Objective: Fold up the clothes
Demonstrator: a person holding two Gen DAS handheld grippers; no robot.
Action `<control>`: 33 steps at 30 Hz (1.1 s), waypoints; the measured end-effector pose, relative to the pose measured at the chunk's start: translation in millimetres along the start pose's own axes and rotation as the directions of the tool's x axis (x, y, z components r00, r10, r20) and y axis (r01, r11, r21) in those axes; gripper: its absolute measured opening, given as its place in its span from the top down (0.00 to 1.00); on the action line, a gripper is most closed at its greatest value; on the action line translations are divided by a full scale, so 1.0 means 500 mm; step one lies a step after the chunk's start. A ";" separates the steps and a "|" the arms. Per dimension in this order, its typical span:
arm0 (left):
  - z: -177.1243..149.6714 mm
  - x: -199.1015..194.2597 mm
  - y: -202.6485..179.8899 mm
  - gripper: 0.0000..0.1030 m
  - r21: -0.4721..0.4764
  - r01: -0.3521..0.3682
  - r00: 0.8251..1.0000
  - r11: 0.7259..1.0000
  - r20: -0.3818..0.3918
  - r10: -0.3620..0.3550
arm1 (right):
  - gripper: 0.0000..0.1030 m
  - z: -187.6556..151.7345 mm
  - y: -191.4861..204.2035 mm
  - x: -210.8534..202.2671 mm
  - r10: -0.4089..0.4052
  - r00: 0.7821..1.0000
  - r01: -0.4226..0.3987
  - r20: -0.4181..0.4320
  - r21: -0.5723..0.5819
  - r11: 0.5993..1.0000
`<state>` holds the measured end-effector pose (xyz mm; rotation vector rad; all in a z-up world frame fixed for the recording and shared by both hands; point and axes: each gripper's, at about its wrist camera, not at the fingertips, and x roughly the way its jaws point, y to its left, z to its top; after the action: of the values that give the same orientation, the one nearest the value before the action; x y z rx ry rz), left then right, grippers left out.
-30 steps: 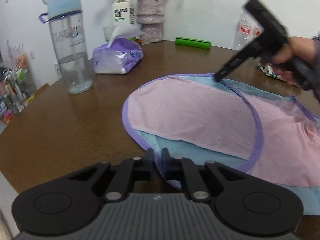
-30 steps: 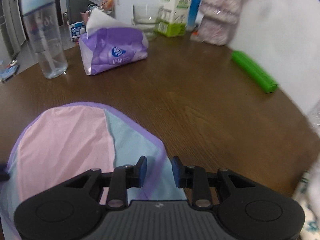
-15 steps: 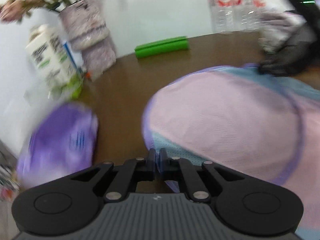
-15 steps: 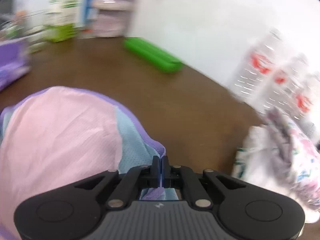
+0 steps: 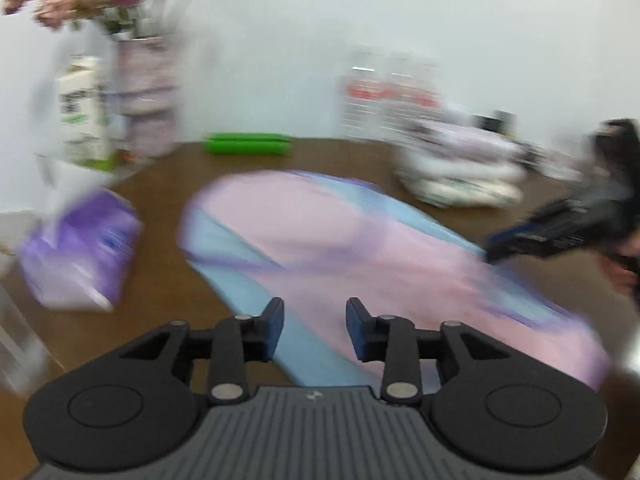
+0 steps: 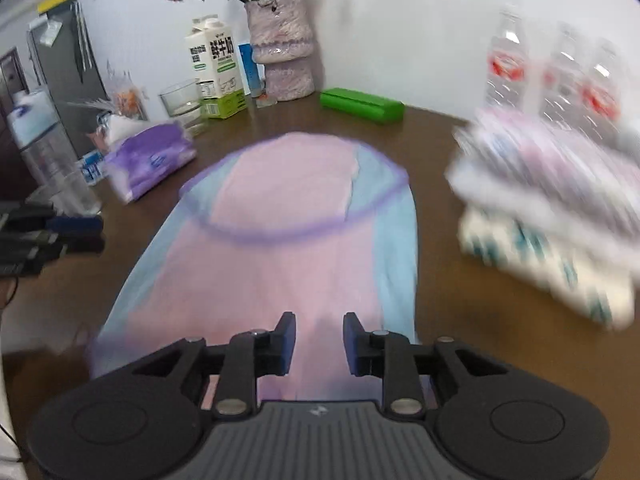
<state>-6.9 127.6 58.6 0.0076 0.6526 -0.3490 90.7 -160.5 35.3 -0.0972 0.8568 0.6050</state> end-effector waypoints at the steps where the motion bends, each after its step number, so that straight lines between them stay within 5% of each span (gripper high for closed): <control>1: -0.022 -0.008 -0.036 0.66 0.012 0.031 0.999 0.999 -0.011 -0.031 | 0.76 -0.038 0.003 -0.019 -0.014 1.000 0.014 -0.006 0.017 1.000; 4: -0.092 -0.013 -0.129 0.65 0.081 0.132 0.990 0.988 -0.057 -0.128 | 0.76 -0.142 0.017 -0.067 -0.053 0.999 0.053 0.005 0.039 0.998; 9: -0.138 -0.044 -0.125 0.65 0.147 0.157 0.985 0.977 -0.097 -0.144 | 0.77 -0.251 0.044 -0.113 -0.054 0.992 0.054 0.112 0.010 0.999; 18: -0.208 -0.111 -0.096 0.65 0.249 0.180 0.977 0.952 -0.155 -0.144 | 0.77 -0.311 0.168 -0.161 -0.108 0.993 0.111 0.054 -0.049 0.993; 22: -0.222 -0.161 -0.040 0.64 0.226 0.184 0.975 0.957 -0.165 -0.149 | 0.80 -0.354 0.259 -0.193 -0.007 1.000 0.008 0.010 -0.086 0.996; 25: -0.209 -0.208 -0.009 0.46 0.160 0.230 0.971 0.960 -0.099 -0.217 | 0.76 -0.352 0.272 -0.225 0.024 0.996 -0.016 0.085 -0.091 0.996; 27: -0.179 -0.212 -0.008 0.43 0.114 0.292 0.956 0.950 -0.049 -0.288 | 0.76 -0.332 0.257 -0.225 0.006 0.991 0.000 0.135 -0.046 0.999; 30: -0.132 -0.138 -0.037 0.51 0.025 0.315 0.944 0.949 -0.109 -0.311 | 0.74 -0.288 0.243 -0.178 0.033 0.989 -0.035 0.144 0.013 0.999; 32: -0.116 -0.075 -0.050 0.78 -0.042 0.275 0.944 0.961 -0.179 -0.278 | 0.76 -0.263 0.253 -0.135 0.063 0.989 -0.063 0.130 0.002 0.998; 33: -0.113 -0.050 -0.052 0.79 -0.068 0.251 0.944 0.966 -0.205 -0.260 | 0.76 -0.250 0.259 -0.114 0.057 0.991 -0.058 0.122 0.003 0.998</control>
<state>-67.2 117.3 31.4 -0.0807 0.8758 -0.5914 -92.4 -118.7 14.6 -0.0292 0.7446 0.6553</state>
